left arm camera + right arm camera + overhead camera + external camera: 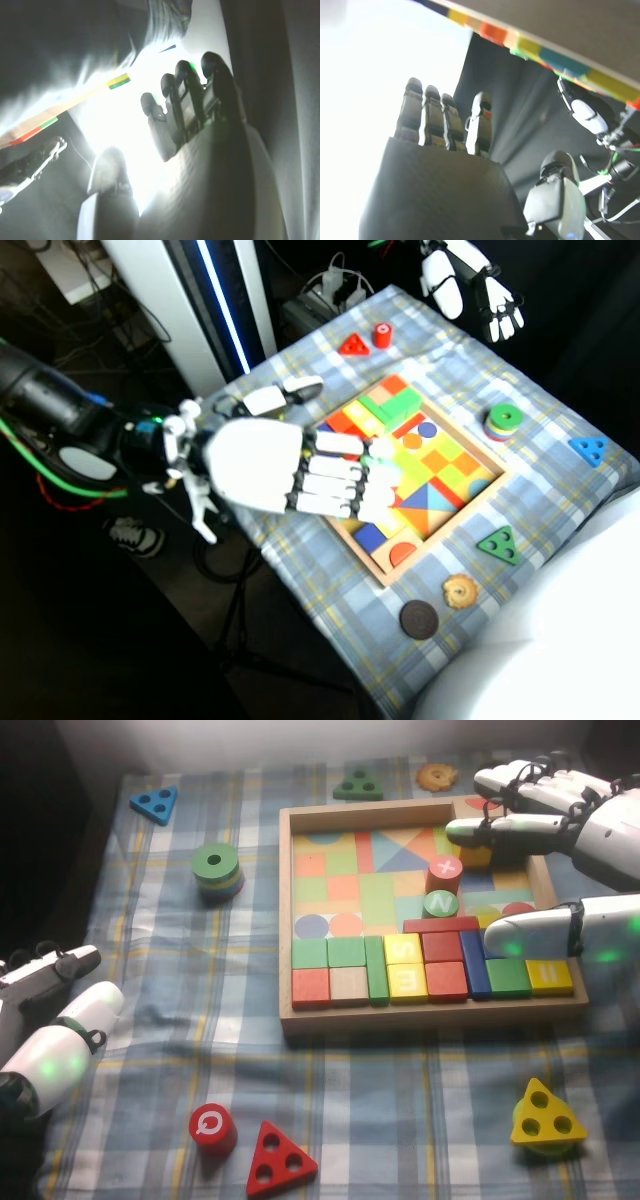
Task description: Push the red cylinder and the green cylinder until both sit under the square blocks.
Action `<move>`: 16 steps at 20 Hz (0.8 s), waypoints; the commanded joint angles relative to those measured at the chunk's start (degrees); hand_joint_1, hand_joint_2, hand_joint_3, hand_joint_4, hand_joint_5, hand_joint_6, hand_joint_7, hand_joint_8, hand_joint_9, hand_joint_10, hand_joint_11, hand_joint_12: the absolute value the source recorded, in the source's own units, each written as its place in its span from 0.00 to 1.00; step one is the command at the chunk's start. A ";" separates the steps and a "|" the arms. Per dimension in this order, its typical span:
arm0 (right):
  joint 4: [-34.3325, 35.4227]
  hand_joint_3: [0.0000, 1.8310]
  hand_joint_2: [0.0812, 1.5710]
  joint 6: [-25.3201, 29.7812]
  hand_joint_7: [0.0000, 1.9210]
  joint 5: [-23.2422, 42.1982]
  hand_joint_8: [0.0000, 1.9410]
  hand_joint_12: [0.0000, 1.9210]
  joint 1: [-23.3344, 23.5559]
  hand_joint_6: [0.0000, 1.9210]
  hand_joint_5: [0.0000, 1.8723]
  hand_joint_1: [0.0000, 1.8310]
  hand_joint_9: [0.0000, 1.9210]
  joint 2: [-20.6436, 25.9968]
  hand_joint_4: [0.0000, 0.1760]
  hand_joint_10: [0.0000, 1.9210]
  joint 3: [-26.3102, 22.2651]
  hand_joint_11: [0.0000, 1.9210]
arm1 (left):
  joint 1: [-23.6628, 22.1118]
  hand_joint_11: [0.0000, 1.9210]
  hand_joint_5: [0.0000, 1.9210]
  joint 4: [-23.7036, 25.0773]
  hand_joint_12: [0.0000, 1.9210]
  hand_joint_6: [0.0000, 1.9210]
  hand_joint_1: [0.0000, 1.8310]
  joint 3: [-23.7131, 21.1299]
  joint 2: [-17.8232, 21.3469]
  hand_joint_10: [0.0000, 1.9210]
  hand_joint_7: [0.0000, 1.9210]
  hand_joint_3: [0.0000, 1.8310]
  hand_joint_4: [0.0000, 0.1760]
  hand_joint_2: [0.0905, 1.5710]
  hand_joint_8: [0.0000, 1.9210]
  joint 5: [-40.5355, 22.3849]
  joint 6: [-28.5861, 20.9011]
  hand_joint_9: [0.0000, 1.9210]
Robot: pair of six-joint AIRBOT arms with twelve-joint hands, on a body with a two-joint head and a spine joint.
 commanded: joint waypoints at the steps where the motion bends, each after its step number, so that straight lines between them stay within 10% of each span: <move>1: 1.07 0.00 0.52 0.48 0.00 6.04 0.00 0.00 0.92 0.01 0.19 0.00 0.00 -0.34 0.71 0.00 0.45 0.00 | -0.04 0.00 0.30 2.47 0.08 0.00 0.11 0.37 -0.15 0.00 0.22 0.00 0.61 0.78 0.00 -6.08 -0.41 0.17; 3: 0.75 0.00 0.50 0.46 0.00 4.69 0.00 0.00 1.15 0.01 0.20 0.00 0.00 -1.08 0.53 0.00 1.43 0.00 | -0.03 0.00 0.31 2.47 0.10 0.00 0.11 0.37 -0.15 0.00 0.22 0.00 0.57 0.79 0.00 -6.03 -0.41 0.17; 9: 0.72 0.00 0.50 0.31 0.00 1.01 0.00 0.00 2.02 0.00 0.21 0.00 0.00 -4.11 0.67 0.00 5.05 0.00 | -0.02 0.00 0.32 2.50 0.13 0.00 0.12 0.43 -0.15 0.00 0.22 0.00 0.46 0.79 0.00 -5.92 -0.41 0.17; 16: 0.66 0.00 0.52 0.17 0.00 -1.07 0.00 0.00 2.35 0.00 0.22 0.00 0.00 -5.60 0.58 0.00 6.88 0.00 | -0.02 0.00 0.31 2.54 0.14 0.00 0.10 0.39 -0.17 0.00 0.22 0.00 0.57 0.79 0.00 -5.70 -0.42 0.17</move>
